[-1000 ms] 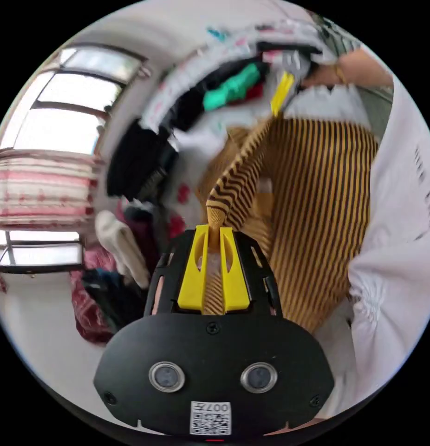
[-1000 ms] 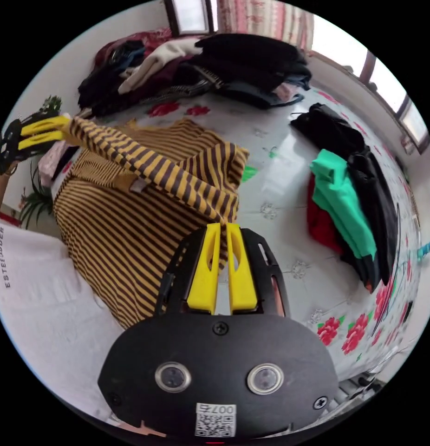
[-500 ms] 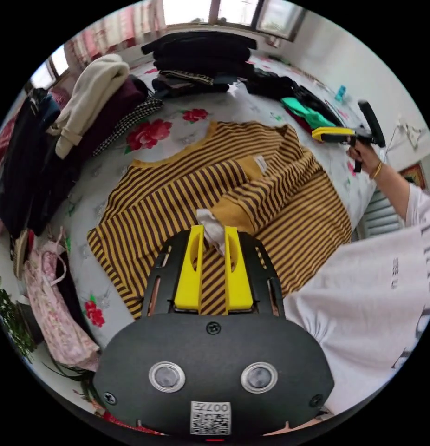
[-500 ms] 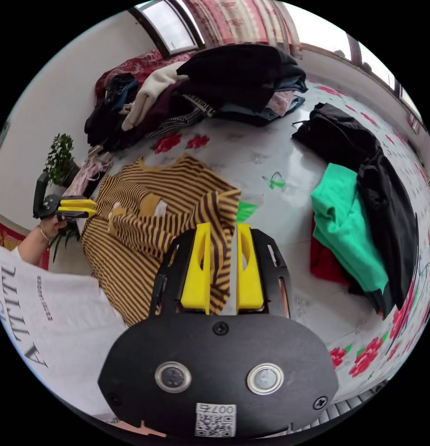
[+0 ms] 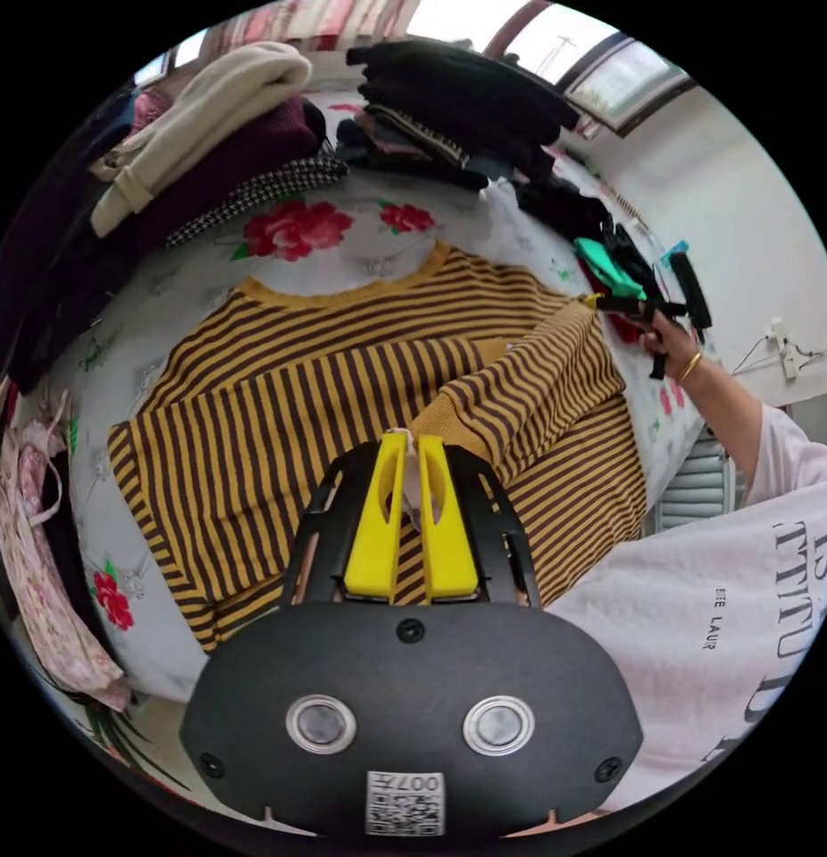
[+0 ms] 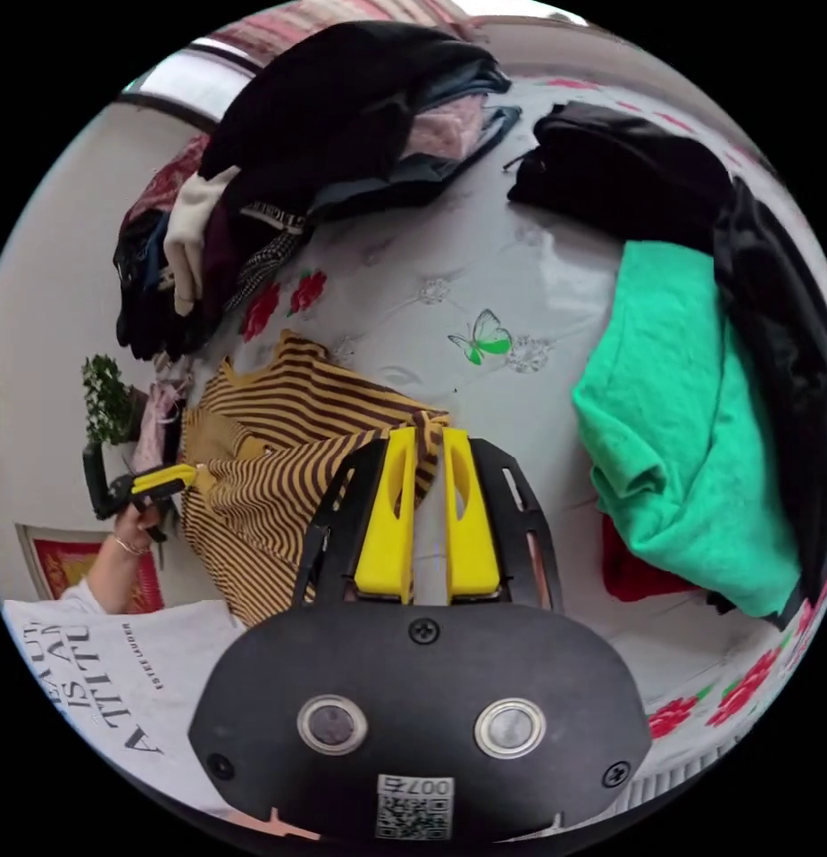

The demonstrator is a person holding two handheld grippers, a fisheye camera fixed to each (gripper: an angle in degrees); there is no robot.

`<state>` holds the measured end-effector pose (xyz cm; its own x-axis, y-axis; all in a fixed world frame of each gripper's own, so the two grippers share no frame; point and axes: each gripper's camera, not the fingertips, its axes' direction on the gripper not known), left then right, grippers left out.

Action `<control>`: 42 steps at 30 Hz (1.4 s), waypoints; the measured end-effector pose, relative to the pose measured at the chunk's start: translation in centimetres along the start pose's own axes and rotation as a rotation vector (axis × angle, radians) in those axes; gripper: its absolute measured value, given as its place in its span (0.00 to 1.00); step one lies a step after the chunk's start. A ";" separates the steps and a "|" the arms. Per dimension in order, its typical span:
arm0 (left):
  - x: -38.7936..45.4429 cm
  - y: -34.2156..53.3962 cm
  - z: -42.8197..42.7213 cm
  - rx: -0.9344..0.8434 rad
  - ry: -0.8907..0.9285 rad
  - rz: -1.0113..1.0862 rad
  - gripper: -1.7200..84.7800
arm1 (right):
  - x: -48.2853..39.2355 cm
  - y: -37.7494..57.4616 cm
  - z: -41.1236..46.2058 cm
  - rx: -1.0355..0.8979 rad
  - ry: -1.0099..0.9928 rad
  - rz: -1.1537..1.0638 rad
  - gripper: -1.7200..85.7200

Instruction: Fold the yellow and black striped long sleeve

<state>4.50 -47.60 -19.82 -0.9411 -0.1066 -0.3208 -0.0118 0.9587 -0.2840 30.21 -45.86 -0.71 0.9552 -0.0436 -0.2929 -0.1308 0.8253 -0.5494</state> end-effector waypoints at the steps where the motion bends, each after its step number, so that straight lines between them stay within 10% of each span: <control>1: -0.4 0.2 -0.7 0.029 -0.019 -0.034 0.04 | 0.7 0.2 -0.3 0.028 -0.035 0.032 0.05; 42: -2.2 8.0 -3.9 -0.009 -0.007 -0.182 0.13 | -10.4 13.3 4.1 0.047 0.082 -0.072 0.11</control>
<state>5.12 -38.66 -17.88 -0.9208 -0.2806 -0.2710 -0.1849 0.9257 -0.3301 19.68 -32.12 -1.73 0.9364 -0.1478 -0.3184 -0.0484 0.8440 -0.5342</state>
